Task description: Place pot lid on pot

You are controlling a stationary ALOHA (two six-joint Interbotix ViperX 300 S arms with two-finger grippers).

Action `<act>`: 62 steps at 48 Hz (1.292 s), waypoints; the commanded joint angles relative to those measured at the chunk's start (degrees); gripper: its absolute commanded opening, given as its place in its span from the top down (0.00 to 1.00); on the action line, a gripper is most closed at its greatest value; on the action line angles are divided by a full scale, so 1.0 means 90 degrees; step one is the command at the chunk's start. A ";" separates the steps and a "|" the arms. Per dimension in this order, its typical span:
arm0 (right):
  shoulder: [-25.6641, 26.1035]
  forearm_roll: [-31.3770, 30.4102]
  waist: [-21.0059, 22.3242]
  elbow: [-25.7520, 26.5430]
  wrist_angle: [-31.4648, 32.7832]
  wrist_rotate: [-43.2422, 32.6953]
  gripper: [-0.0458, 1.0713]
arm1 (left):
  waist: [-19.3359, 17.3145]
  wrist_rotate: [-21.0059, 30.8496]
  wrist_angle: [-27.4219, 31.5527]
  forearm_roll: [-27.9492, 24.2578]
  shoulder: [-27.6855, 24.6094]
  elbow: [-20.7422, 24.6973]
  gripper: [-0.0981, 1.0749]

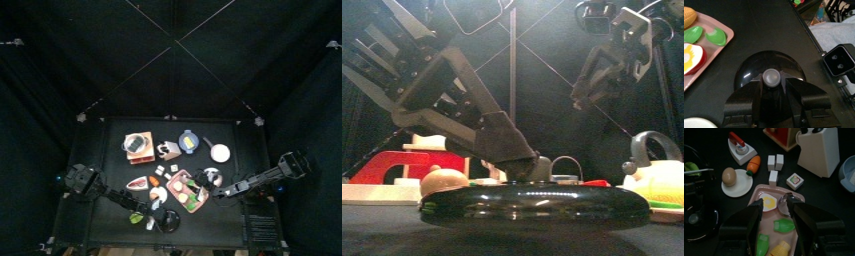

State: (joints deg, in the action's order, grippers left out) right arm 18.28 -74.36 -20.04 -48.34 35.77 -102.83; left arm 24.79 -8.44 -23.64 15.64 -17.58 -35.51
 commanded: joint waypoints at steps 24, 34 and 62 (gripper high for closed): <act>0.0049 0.0029 0.0020 0.0059 0.0020 0.0010 0.25 | -0.0049 -0.0010 0.0000 0.0537 0.1338 -0.0352 0.38; 0.0049 0.0049 0.0039 0.0088 0.0010 0.0039 0.25 | -0.0420 0.0000 0.1035 0.0967 0.1924 -0.0361 0.39; 0.0039 0.0107 0.0039 0.0068 0.0010 0.0020 0.25 | -0.1611 0.0020 0.3887 0.0596 0.3555 0.0098 0.39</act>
State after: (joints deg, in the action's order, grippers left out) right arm 18.02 -73.48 -19.86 -48.34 35.86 -102.66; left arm 11.60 -8.35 9.40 22.41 11.51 -36.56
